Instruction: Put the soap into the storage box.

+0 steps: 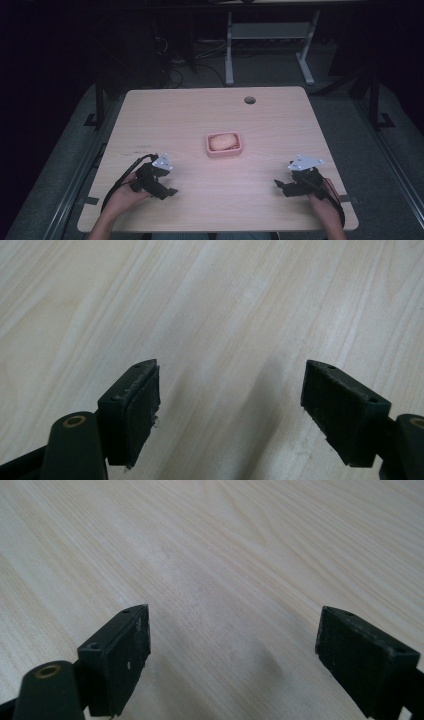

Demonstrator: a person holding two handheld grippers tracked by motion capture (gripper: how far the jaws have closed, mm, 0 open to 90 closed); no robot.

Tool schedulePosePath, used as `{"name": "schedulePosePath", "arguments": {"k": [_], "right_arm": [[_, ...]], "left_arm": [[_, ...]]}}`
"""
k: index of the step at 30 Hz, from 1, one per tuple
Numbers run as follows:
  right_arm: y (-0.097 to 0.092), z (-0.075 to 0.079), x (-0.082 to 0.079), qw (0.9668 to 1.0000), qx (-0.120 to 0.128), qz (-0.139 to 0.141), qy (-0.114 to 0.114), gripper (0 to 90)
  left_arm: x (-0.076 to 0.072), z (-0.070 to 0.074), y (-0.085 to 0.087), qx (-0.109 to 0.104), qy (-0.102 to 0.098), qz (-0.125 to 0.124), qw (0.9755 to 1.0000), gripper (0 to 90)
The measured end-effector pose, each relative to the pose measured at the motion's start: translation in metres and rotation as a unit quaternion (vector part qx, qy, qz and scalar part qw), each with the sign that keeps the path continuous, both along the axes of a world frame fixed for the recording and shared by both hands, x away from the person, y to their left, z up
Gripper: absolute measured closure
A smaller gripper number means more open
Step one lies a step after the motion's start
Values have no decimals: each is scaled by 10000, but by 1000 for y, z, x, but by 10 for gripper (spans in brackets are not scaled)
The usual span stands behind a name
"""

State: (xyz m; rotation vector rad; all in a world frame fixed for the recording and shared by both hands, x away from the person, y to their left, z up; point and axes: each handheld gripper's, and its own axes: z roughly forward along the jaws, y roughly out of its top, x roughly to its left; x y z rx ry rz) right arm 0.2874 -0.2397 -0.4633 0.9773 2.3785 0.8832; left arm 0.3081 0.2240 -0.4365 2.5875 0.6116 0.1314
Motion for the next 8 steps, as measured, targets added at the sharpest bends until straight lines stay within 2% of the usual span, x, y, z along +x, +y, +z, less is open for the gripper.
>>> {"name": "schedulePosePath", "arguments": {"k": [8], "right_arm": [[3,0,0,9998,-84,166,-7,138]], "left_arm": [[-5,0,7,-47,-54,82,9999,233]]}}
